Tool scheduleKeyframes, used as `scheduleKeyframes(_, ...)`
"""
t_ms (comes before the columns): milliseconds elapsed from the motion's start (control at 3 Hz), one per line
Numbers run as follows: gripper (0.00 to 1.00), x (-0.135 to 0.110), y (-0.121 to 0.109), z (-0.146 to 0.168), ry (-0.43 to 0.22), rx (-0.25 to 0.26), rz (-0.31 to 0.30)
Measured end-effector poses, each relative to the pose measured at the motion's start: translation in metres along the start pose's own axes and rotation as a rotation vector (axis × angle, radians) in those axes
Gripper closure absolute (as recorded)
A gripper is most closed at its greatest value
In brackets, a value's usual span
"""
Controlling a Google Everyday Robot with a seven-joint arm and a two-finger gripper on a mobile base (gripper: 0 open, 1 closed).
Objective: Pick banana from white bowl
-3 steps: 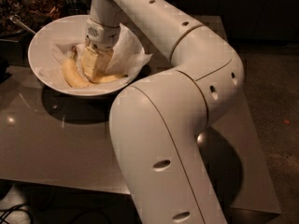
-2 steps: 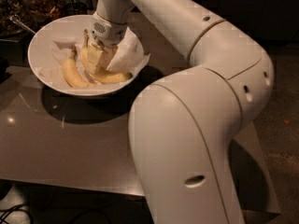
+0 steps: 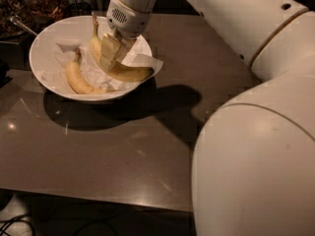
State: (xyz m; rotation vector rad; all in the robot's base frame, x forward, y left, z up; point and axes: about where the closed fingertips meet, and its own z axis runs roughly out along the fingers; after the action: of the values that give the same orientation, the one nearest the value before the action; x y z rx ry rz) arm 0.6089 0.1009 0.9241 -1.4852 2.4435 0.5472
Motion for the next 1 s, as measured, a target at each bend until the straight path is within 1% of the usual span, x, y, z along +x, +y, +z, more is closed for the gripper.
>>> scheduleKeyframes(333,1.0,0.0,0.003,-0.004,-0.007,0.004,-0.004)
scheduleKeyframes(667,1.0,0.001,0.02,-0.029,-0.019,0.041,-0.014)
scheduleKeyframes(1000,1.0,0.024,0.06,-0.071,-0.022,0.085,-0.022)
